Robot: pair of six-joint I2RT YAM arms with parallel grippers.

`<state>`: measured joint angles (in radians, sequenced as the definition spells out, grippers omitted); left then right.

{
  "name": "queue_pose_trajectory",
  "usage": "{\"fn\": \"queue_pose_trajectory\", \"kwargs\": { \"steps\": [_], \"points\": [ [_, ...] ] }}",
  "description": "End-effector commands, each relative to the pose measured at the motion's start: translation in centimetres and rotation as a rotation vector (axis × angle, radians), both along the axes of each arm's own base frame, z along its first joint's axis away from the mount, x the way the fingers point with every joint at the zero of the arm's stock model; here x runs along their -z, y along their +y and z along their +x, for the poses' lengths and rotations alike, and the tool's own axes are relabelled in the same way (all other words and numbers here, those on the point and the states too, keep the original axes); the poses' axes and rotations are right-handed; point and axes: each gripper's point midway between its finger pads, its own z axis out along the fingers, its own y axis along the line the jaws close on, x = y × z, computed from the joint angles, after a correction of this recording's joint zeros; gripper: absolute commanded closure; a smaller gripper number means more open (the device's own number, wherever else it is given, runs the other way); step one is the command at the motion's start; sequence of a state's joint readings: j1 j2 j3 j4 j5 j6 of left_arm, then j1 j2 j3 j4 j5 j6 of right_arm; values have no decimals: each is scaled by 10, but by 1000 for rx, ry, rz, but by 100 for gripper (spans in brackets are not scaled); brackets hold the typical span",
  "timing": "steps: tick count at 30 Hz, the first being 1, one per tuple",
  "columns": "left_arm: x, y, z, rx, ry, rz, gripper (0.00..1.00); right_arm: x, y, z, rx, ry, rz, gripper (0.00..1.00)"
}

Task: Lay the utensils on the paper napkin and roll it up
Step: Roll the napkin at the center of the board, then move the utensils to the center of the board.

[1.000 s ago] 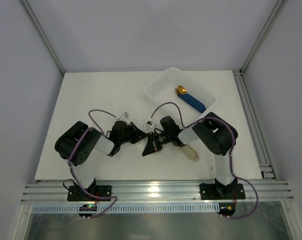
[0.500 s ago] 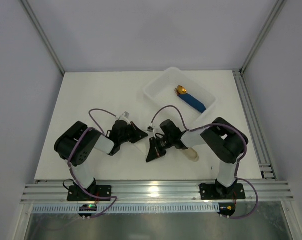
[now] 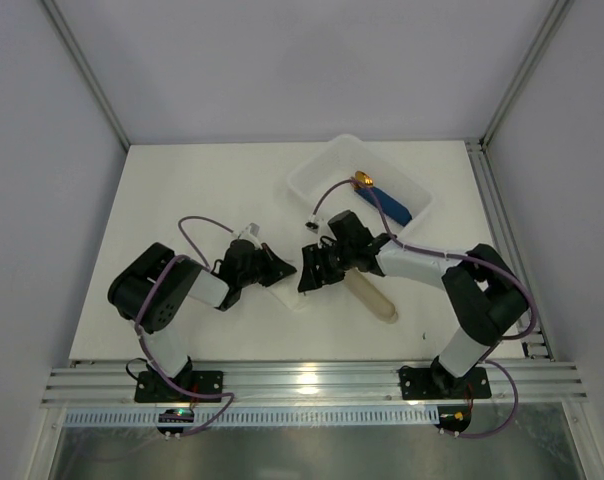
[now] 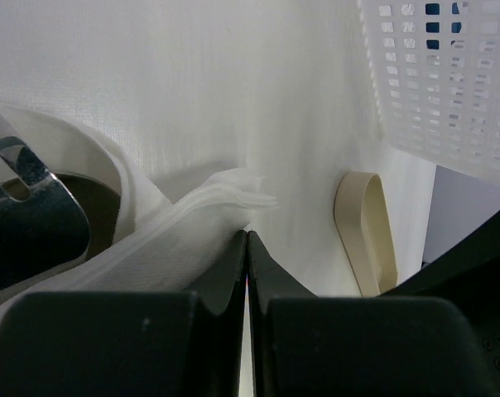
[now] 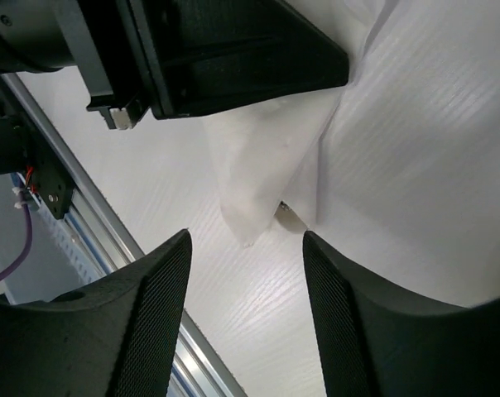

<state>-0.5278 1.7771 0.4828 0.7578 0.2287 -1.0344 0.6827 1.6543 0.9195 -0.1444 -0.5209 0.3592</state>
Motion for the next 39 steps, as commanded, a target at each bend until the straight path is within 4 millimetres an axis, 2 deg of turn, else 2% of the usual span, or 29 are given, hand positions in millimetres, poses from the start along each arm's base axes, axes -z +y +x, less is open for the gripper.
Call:
{"fn": "queue_pose_trajectory", "kwargs": {
  "steps": [1,7,12,24,29,36,39],
  "points": [
    [89,58,-60,-7,282,315,100,4,-5,18,4,-43,-60,38],
    [90,58,-62,-4,285,313,100,23,5,23,-58,-12,-53,34],
    [89,57,-62,-1,283,307,100,30,11,23,-103,-3,-32,35],
    [85,55,-60,1,281,302,100,34,28,-4,-211,49,15,41],
    [72,57,-57,-9,247,301,100,24,36,-9,-211,39,70,42],
    [47,67,-52,-35,197,348,100,18,36,-5,-169,30,61,42],
    [30,71,-49,-51,162,355,92,18,35,-3,-158,22,56,42]
  ]
}}
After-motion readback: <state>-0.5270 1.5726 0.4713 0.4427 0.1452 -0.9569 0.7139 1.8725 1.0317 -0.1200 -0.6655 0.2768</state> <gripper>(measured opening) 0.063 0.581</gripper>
